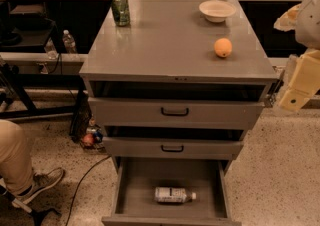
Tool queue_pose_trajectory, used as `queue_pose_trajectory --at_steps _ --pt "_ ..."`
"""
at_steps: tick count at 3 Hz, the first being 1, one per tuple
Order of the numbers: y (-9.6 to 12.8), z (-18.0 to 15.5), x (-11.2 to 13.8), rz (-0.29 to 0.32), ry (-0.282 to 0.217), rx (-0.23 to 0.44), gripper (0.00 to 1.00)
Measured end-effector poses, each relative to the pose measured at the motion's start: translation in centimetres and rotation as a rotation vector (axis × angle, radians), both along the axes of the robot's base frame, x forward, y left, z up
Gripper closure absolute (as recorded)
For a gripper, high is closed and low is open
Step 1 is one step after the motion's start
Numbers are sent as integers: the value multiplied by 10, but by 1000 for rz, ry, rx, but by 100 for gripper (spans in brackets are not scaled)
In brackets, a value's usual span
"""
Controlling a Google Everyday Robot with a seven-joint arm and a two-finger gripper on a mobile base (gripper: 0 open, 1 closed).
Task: Pick blue plastic bottle from bottom drawer and place on counter
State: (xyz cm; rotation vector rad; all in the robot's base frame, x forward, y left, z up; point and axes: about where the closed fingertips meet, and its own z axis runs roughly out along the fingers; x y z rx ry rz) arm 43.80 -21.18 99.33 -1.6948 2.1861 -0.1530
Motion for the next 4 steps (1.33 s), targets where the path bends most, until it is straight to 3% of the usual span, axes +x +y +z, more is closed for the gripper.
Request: queue_pose_trajectory --at_steps 1,2,3,4 --pt "0 0 0 0 -1 0 0" --pt "3 -27 -7 10 39 34 0" --pt "7 -67 -20 11 105 98 0" --pt "21 -135 -46 7 220 187 0"
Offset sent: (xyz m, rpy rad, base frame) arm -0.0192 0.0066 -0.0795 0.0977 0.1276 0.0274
